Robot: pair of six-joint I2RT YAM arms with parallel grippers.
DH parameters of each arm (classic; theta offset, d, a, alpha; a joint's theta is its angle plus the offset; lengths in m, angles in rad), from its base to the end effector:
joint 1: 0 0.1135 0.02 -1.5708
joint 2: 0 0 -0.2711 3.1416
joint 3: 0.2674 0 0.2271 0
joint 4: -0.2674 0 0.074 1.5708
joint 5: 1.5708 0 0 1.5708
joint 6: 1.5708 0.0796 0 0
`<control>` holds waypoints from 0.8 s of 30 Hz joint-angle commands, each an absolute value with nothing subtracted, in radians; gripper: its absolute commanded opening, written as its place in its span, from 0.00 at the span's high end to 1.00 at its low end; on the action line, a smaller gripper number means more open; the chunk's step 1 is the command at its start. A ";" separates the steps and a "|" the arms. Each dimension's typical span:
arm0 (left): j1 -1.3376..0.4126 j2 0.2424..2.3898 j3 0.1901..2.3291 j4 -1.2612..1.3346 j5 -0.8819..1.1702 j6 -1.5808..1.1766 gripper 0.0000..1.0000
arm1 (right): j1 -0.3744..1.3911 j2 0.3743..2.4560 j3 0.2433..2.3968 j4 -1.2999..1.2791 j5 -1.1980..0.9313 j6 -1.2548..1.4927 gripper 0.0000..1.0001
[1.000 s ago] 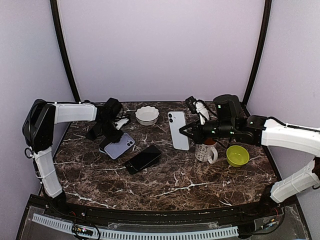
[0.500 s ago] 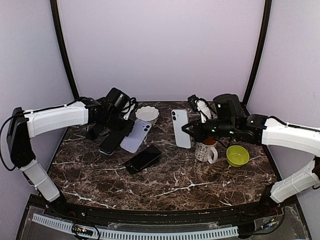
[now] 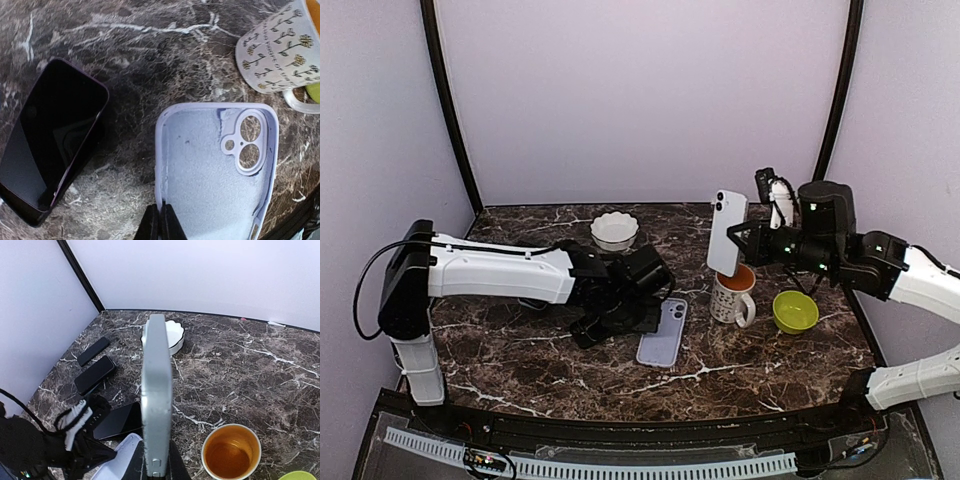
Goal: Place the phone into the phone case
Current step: Place the phone case at the center of the board.
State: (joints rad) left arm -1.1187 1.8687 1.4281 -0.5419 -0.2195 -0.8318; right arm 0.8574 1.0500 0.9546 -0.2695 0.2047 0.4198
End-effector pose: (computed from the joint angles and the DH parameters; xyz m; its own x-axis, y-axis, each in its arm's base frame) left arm 0.1936 -0.3589 0.2073 -0.8547 0.1085 -0.5077 0.2872 0.9135 -0.2882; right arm 0.1764 0.1790 0.3333 -0.4644 0.0733 -0.8826 -0.4674 0.8262 0.3145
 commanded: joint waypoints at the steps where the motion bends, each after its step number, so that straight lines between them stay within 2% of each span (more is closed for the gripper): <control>1: -1.151 1.925 1.470 -0.679 -0.321 -1.114 1.00 | 0.862 0.993 0.943 -0.229 0.268 0.481 1.00; 4: -1.182 2.000 1.496 -0.692 -0.350 -1.206 1.00 | 0.864 0.994 0.954 -0.284 0.269 0.505 1.00; 9: -1.239 2.066 1.561 -0.729 -0.440 -1.211 1.00 | 0.867 0.979 0.935 -0.304 0.249 0.528 1.00; 18: -1.269 2.121 1.610 -0.773 -0.439 -1.245 1.00 | 0.873 0.969 0.908 -0.331 0.245 0.546 1.00; 19: -1.270 2.123 1.609 -0.769 -0.428 -1.249 0.96 | 0.873 0.966 0.904 -0.332 0.246 0.549 1.00; 20: -1.270 2.123 1.607 -0.764 -0.400 -1.253 0.88 | 0.874 0.965 0.902 -0.334 0.247 0.551 1.00; 22: -1.270 2.120 1.613 -0.768 -0.369 -1.258 0.51 | 0.877 0.965 0.903 -0.341 0.252 0.555 1.00; 24: -1.270 2.101 1.623 -0.791 -0.384 -1.256 0.32 | 0.880 0.965 0.914 -0.358 0.263 0.557 1.00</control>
